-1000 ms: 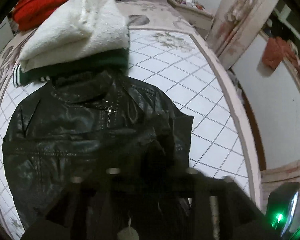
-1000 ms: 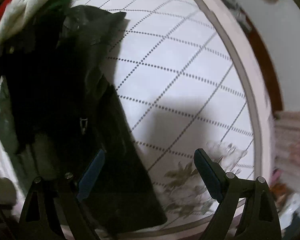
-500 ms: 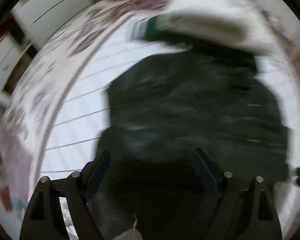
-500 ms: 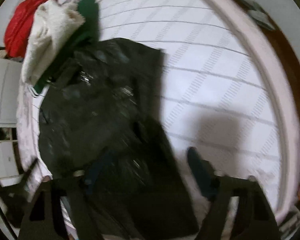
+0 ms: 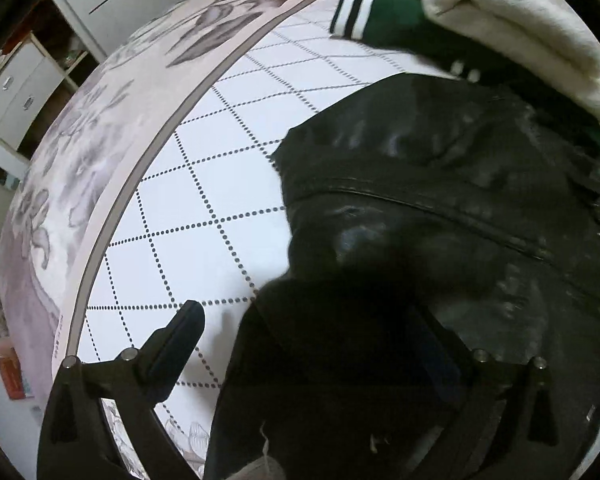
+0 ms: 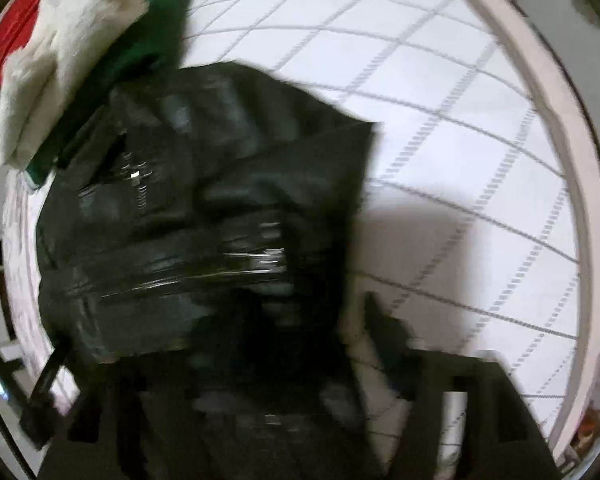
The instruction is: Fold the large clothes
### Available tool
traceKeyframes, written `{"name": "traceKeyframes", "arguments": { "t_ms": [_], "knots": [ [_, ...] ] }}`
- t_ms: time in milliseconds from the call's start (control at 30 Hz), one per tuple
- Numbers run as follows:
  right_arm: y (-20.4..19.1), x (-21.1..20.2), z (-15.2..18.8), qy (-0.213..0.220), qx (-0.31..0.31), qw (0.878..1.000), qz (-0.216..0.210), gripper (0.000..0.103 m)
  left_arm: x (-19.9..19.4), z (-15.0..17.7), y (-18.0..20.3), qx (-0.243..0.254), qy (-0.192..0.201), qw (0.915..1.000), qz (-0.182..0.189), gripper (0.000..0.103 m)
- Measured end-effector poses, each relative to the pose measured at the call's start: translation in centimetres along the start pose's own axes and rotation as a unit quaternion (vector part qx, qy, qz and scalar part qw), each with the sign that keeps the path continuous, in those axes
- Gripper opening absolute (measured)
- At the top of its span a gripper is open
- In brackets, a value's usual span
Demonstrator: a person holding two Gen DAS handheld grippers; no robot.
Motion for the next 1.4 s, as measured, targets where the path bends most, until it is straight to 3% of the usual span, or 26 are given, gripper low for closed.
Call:
{"name": "traceKeyframes", "arguments": {
  "t_ms": [67,133,200,267,333,433,533,600,667,733,867,1000,1067,1133,1233,1300,1367,1400],
  "knots": [
    [-0.2,2.5,1.4,-0.059,0.014,0.995,-0.073,0.086,-1.6,0.1,0.4,0.009,0.016,0.9998,0.002,0.103],
    [-0.5,2.8,1.8,-0.046,0.014,0.995,-0.087,0.086,-3.4,-0.2,0.4,0.036,0.053,0.9973,-0.037,0.103],
    [-1.3,2.5,2.4,-0.035,0.012,0.995,-0.092,0.062,-4.9,-0.4,0.3,0.056,0.085,0.9932,-0.057,0.103],
    [-1.4,2.0,3.4,-0.034,0.045,0.993,-0.107,0.042,-5.9,-0.5,0.3,0.068,0.106,0.9910,-0.045,0.103],
    [-1.0,1.5,5.3,-0.046,0.111,0.984,-0.133,0.036,-6.3,-0.8,0.4,0.072,0.102,0.9921,-0.014,0.103],
    [-1.1,0.6,9.0,-0.065,0.177,0.969,-0.158,0.033,-7.1,-0.1,-0.2,0.094,0.084,0.9921,0.006,0.103],
    [-2.7,0.5,14.7,-0.110,0.191,0.959,-0.176,0.033,-8.4,1.8,-0.7,0.127,0.076,0.9890,0.003,0.103],
    [-4.5,0.9,19.2,-0.163,0.180,0.950,-0.195,0.034,-9.2,4.1,-1.6,0.147,0.062,0.9872,-0.006,0.103],
    [-6.2,1.5,23.2,-0.227,0.134,0.942,-0.209,0.045,-9.7,6.5,-2.4,0.159,0.046,0.9861,-0.014,0.103],
    [-6.7,1.3,25.2,-0.260,0.103,0.934,-0.222,0.047,-10.4,9.3,-3.1,0.164,0.031,0.9857,-0.020,0.103],
    [-3.9,-1.3,25.2,-0.227,0.058,0.952,-0.197,0.062,-11.3,15.9,-3.0,0.169,-0.012,0.9853,-0.021,0.103],
    [0.6,-3.1,24.2,-0.197,0.046,0.965,-0.169,0.066,-11.9,23.6,-0.7,0.180,-0.062,0.9816,-0.014,0.103],
    [2.2,-2.5,24.3,-0.191,0.051,0.967,-0.161,0.066,-11.9,26.7,1.2,0.205,-0.075,0.9757,-0.014,0.103],
    [3.2,-1.9,23.6,-0.186,0.057,0.968,-0.156,0.066,-12.0,29.2,3.4,0.253,-0.070,0.9646,-0.024,0.103],
    [3.7,-0.6,23.9,-0.170,0.049,0.974,-0.138,0.066,-11.0,32.5,6.6,0.354,-0.058,0.9318,-0.058,0.103],
    [3.8,-0.2,23.5,-0.164,0.051,0.976,-0.130,0.066,-9.8,34.2,8.0,0.414,-0.047,0.9047,-0.090,0.103],
    [4.8,0.0,23.2,-0.159,0.052,0.978,-0.127,0.066,-8.5,35.0,8.2,0.444,-0.042,0.8881,-0.110,0.103],
    [5.3,0.1,23.0,-0.156,0.047,0.979,-0.125,0.066,-8.0,35.0,8.1,0.448,-0.042,0.8855,-0.117,0.103]
  ]
}}
Point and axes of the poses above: each gripper's, at about its wrist camera, not at the fingertips, and x roughly the way its jaws point, y to its right, z to its underside, the point moved 9 cm from there along x, roughly the way its jaws point, and after that the axes turned 5 degrees about z, right-handed, at the moved point
